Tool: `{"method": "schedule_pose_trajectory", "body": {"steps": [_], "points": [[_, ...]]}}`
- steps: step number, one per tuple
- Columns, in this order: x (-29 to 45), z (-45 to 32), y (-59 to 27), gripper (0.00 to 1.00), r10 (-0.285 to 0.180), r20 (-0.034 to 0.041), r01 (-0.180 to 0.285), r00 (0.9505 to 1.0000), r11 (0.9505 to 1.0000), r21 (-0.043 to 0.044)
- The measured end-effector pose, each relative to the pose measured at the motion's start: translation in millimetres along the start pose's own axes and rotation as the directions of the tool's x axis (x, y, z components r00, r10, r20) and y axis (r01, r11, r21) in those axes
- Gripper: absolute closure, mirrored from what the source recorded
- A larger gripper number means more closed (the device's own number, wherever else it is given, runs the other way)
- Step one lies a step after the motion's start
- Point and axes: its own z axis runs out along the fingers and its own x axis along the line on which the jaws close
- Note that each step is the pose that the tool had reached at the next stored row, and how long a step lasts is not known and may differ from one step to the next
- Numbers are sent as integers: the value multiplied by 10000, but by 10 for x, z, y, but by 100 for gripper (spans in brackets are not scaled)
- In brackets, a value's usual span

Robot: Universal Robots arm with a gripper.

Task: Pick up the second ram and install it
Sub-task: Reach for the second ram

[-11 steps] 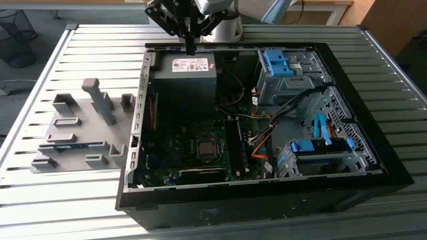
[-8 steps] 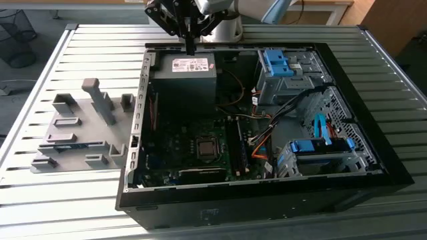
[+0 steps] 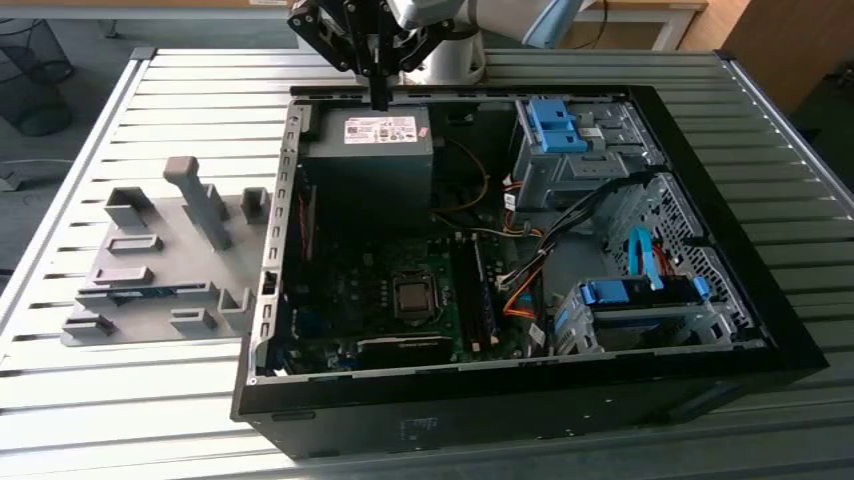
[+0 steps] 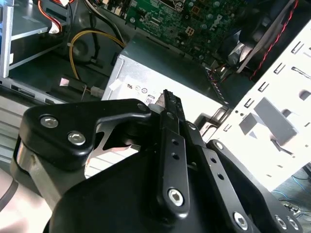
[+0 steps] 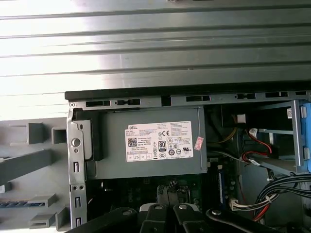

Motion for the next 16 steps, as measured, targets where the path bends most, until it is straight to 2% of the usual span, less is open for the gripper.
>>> {"method": "schedule_pose_trajectory", "body": {"steps": [16], "points": [[42, 0, -3, 90, 0, 0, 0, 10000, 10000, 0]]}}
